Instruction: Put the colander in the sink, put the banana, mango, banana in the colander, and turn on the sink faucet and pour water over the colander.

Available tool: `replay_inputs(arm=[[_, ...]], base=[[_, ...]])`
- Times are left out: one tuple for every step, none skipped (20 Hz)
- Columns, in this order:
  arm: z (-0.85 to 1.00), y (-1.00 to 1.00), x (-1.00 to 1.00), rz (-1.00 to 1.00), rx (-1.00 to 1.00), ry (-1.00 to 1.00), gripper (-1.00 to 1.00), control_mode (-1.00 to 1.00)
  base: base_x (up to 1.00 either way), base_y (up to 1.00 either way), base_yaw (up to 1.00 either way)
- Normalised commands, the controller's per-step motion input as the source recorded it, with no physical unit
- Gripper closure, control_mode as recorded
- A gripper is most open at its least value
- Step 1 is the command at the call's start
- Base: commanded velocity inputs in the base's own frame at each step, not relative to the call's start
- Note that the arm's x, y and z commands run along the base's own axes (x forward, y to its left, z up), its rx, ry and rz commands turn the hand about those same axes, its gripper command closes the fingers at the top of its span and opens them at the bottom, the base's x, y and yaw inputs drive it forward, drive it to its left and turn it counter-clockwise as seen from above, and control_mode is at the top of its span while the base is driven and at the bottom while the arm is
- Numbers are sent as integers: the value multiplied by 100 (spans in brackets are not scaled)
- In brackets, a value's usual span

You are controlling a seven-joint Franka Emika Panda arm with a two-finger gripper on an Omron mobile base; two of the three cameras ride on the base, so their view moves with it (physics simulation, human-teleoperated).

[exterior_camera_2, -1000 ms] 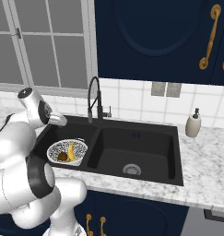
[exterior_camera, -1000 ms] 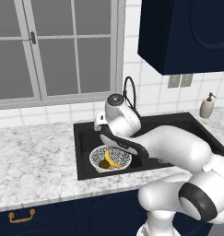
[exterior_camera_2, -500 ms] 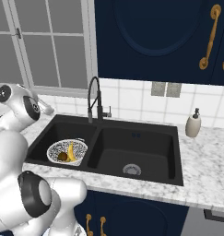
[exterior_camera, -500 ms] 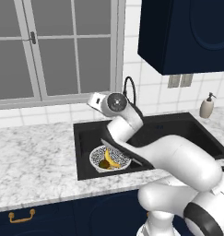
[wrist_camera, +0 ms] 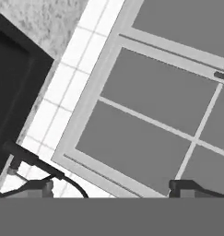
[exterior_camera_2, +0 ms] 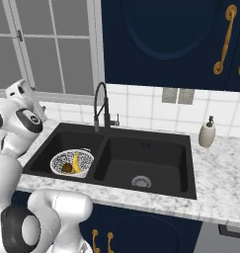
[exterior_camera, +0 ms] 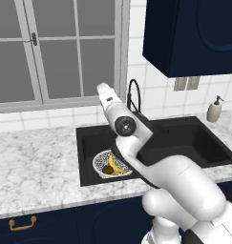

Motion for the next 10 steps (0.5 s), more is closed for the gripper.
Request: replay_inputs(arm=[[-19,-25,-64,-14,100,-35,-100,-100],[0,-24,-57,-14,100,-39,-100,-100],[5,-11,-44,-14,100,-37,-100,-100],[10,-10,-44,-16,100,-35,-100,-100],[20,-5,-31,-17,96,-28,-100,-100],[21,-5,-24,-17,93,-20,-100,-100],[21,-8,-22,-15,94,-12,-100,-100],[15,-19,-11,-12,98,0,-100,-100],[1,-37,-1,-7,100,0,-100,-100],[0,-45,0,-3,100,10,-100,-100]], base=[[0,0,0],[0,0,0],[0,0,0],[0,0,0],[0,0,0],[0,0,0],[0,0,0],[0,0,0],[0,0,0],[0,0,0]])
